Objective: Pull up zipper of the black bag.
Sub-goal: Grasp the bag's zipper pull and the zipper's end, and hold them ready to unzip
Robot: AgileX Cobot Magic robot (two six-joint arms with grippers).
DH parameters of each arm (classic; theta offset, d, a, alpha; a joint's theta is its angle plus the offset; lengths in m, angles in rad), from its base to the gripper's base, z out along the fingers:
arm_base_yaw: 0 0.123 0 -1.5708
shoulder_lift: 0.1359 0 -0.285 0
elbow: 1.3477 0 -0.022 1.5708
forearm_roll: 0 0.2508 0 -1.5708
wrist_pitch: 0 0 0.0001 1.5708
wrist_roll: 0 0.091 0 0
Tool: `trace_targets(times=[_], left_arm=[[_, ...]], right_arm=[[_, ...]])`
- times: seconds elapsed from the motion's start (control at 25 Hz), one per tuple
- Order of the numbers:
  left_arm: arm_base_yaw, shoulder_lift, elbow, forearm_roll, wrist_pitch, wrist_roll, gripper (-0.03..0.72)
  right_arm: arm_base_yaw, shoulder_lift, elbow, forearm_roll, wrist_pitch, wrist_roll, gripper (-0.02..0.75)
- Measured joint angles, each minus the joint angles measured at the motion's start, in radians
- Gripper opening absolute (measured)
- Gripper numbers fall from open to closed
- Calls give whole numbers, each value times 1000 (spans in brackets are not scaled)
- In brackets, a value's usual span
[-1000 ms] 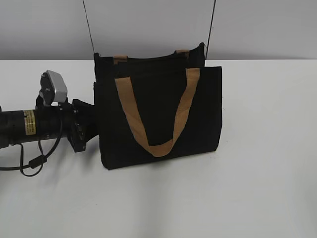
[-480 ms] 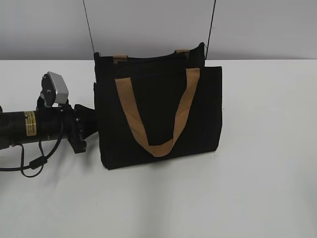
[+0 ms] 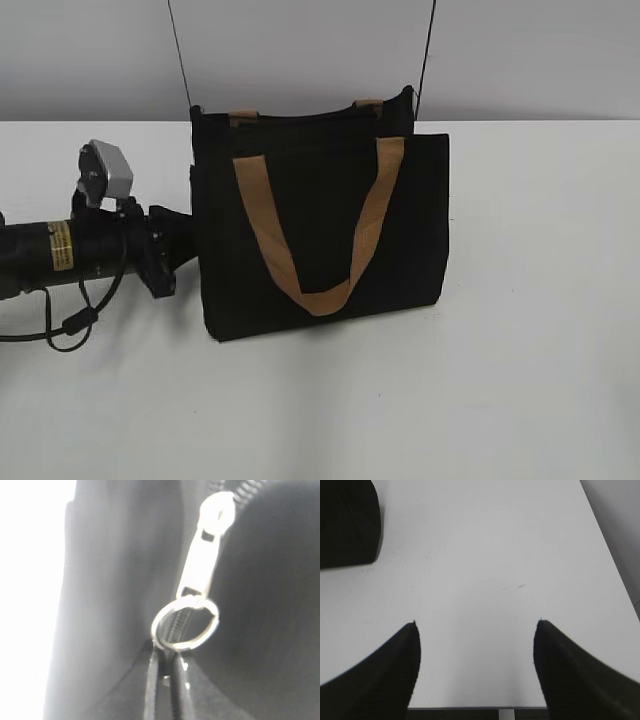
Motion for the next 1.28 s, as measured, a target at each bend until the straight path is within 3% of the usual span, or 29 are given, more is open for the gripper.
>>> trace_targets(times=[0.28,0.6,0.96,1.28], left_arm=[[7,-38,0,-22,-72,-132,29],[40,-241,0,127,-73,-330,29],[41,-577,1,235,130,-510,29],[41,-725,1,267,253,-531,29]], right_arm=[[0,0,0,0,0,0,545],[0,0,0,0,0,0,545],[0,0,0,0,0,0,545],[0,0,0,0,0,0,545]])
